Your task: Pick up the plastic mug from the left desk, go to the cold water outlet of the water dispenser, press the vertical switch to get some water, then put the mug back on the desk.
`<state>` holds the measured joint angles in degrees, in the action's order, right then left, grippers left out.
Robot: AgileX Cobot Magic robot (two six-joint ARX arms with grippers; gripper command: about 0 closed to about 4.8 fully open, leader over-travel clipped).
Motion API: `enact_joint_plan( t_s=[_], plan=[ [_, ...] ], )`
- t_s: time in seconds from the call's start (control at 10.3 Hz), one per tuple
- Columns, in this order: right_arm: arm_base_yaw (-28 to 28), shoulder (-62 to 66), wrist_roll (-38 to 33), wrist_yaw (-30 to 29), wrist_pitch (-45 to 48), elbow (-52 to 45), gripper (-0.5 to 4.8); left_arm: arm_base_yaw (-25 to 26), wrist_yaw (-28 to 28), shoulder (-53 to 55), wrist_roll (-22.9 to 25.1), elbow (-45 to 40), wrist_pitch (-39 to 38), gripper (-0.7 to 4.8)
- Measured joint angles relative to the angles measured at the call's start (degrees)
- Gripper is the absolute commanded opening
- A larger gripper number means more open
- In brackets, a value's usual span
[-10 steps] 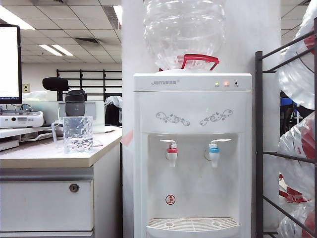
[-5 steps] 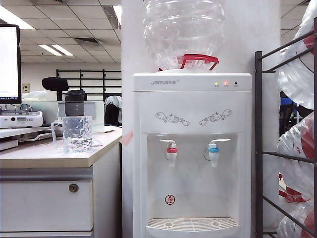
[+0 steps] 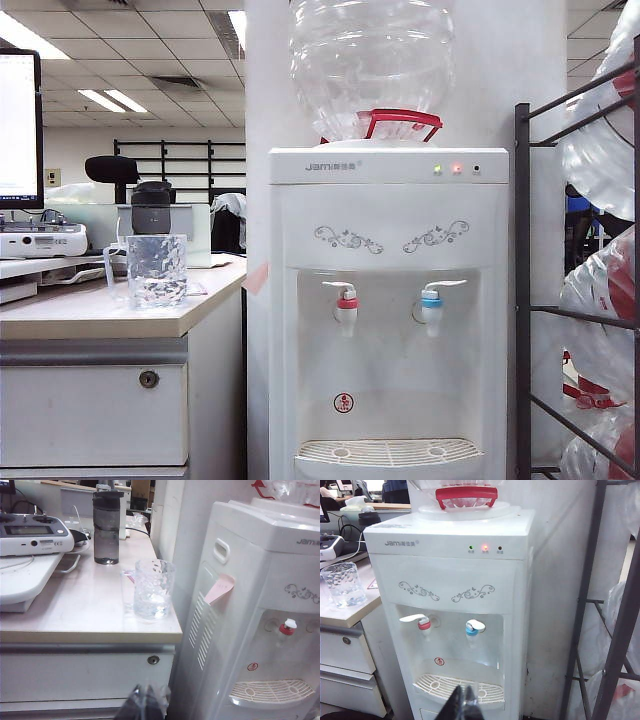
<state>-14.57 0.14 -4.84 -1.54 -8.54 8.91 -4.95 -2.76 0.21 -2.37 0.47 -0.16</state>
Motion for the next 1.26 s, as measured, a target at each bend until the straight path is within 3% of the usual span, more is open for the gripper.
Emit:
enact_joint_plan(
  t_s=[0.1,0.29,0.39,0.87,1.06,1.26],
  plan=[
    [0.0,0.0,0.0,0.0,0.0,0.0,-0.05,0.0,0.0,0.0,0.0,0.0,0.0,-0.06],
    [0.0,0.0,0.0,0.0,0.0,0.0,-0.05,7.1,-0.6,0.0,0.0,0.0,0.0,-0.05],
    [0.0,0.0,0.0,0.0,0.0,0.0,-0.05,8.4,-0.9,0.0,0.2,0.0,0.0,-0.05],
    [0.0,0.0,0.0,0.0,0.0,0.0,-0.05,8.4,-0.9,0.0,0.2,0.0,0.0,-0.05],
    [0.3,0.0,0.4,2.8,0.0,0.0,-0.05,8.4,-0.9,0.0,0.2,0.0,0.0,-0.05],
    [10.7,0.0,0.4,2.3,2.2,-6.1,-0.05,8.4,-0.9,0.0,0.2,0.0,0.0,-0.05]
  ],
)
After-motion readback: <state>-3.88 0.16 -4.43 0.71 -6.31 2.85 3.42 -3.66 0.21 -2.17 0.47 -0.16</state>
